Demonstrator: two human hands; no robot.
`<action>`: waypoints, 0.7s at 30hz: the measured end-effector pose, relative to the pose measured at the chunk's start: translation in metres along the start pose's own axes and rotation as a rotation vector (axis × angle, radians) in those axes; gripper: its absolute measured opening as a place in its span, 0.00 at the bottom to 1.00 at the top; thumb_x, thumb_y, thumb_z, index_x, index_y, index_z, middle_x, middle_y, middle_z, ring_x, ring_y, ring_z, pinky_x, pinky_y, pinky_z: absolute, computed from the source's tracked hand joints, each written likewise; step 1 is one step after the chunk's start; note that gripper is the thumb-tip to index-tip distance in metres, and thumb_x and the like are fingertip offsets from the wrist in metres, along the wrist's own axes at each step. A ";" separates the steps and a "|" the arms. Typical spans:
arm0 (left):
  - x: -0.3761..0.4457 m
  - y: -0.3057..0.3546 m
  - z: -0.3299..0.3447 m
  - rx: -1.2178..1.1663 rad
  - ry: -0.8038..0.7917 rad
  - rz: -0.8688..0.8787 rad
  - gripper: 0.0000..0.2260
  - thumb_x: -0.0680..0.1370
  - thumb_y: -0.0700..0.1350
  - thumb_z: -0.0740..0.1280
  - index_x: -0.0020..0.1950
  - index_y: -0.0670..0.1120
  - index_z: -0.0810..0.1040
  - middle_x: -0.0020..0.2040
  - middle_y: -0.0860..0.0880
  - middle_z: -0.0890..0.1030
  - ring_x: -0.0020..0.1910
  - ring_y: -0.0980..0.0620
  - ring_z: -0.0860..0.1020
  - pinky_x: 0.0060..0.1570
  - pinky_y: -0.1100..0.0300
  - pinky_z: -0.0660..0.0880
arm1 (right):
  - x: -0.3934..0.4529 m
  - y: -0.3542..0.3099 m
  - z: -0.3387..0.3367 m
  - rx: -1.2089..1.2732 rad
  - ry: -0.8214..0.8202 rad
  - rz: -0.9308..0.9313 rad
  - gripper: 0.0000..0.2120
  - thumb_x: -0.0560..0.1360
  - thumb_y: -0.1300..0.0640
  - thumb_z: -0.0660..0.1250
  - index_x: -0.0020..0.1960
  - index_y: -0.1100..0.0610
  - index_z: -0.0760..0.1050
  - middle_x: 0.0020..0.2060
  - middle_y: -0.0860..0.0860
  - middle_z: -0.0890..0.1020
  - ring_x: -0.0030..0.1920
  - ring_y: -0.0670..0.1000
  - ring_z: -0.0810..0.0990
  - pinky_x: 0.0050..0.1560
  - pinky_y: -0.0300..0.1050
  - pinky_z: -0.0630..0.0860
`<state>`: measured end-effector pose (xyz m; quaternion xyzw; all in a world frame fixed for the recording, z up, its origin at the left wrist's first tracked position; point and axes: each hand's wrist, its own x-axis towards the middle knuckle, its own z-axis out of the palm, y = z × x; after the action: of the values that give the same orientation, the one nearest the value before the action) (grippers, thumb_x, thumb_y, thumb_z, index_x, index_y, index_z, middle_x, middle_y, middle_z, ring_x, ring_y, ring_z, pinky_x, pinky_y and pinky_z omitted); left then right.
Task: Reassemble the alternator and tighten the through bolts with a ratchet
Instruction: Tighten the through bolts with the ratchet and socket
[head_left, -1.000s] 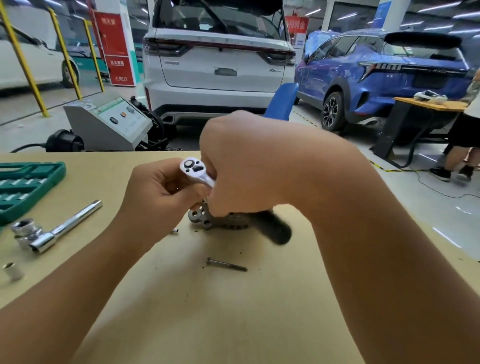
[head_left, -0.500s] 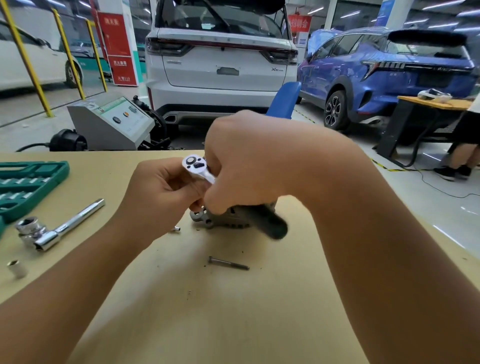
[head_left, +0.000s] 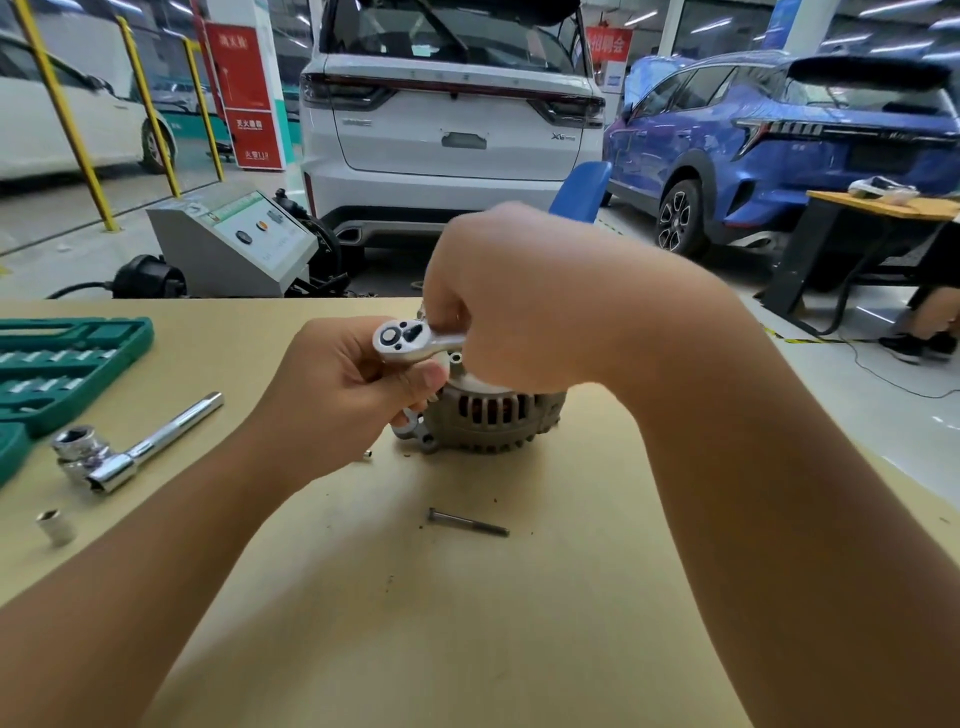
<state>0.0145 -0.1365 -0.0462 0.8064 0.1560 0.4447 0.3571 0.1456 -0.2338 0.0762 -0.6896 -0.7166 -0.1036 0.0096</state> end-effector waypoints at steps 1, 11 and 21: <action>0.000 0.000 0.000 0.008 -0.007 0.001 0.04 0.76 0.45 0.73 0.44 0.54 0.85 0.36 0.50 0.84 0.31 0.55 0.80 0.33 0.63 0.77 | 0.001 0.007 0.004 0.014 0.070 0.036 0.07 0.70 0.58 0.67 0.45 0.47 0.77 0.38 0.44 0.73 0.37 0.51 0.75 0.36 0.47 0.76; 0.000 0.001 0.001 0.057 0.066 0.047 0.16 0.73 0.33 0.74 0.43 0.57 0.83 0.34 0.57 0.84 0.30 0.59 0.82 0.28 0.68 0.75 | -0.006 -0.007 0.007 0.017 -0.023 -0.039 0.16 0.79 0.53 0.65 0.37 0.52 0.61 0.35 0.43 0.66 0.33 0.43 0.66 0.30 0.40 0.61; 0.002 0.004 -0.002 0.139 0.000 0.125 0.22 0.74 0.38 0.69 0.42 0.70 0.83 0.34 0.62 0.82 0.30 0.64 0.77 0.33 0.71 0.73 | 0.005 -0.015 0.013 0.005 -0.031 -0.041 0.14 0.73 0.59 0.66 0.35 0.53 0.63 0.34 0.50 0.69 0.38 0.55 0.78 0.43 0.55 0.79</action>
<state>0.0135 -0.1374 -0.0409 0.8375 0.1359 0.4541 0.2718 0.1317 -0.2270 0.0627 -0.6764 -0.7308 -0.0913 -0.0020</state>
